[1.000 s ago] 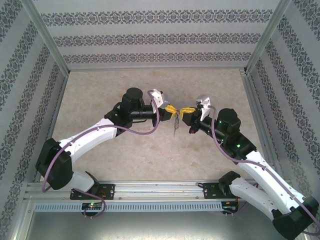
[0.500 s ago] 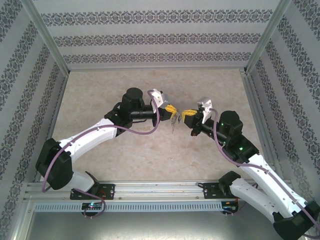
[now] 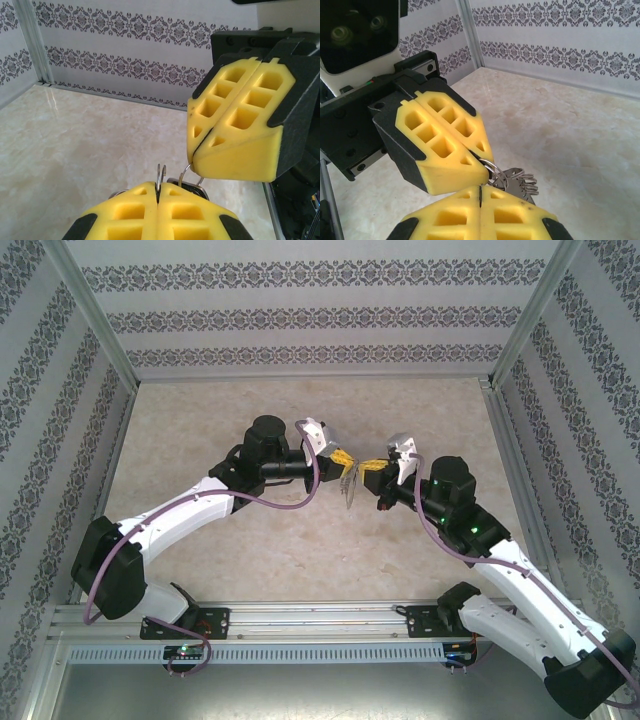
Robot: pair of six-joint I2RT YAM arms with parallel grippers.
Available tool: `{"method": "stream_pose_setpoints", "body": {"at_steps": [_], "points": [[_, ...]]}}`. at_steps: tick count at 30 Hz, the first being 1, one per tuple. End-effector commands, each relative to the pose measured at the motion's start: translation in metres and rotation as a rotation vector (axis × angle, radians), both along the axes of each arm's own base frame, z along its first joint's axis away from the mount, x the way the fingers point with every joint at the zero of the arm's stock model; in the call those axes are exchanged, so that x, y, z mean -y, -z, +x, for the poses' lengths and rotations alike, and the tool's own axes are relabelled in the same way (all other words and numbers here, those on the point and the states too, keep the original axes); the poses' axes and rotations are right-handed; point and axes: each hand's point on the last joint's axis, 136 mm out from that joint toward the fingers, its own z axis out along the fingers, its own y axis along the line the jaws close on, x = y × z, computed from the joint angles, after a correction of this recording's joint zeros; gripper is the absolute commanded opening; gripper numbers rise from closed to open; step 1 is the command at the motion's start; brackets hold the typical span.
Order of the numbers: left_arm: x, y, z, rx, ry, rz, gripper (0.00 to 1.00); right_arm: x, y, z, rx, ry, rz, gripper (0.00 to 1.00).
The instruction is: Put the keys on the keyring
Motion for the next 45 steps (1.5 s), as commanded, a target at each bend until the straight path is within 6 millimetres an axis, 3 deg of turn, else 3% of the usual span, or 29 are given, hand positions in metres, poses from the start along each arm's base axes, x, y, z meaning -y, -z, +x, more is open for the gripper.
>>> {"method": "stream_pose_setpoints", "body": {"at_steps": [1, 45], "points": [[0.0046, -0.0289, -0.0109, 0.07, 0.039, -0.053, 0.0, 0.0012, -0.0211, 0.0, 0.058, -0.005, 0.019, 0.0], [0.0091, -0.0234, -0.012, 0.06, 0.054, -0.044, 0.0, 0.0067, -0.03, 0.0037, 0.1, 0.035, 0.028, 0.0]]}}
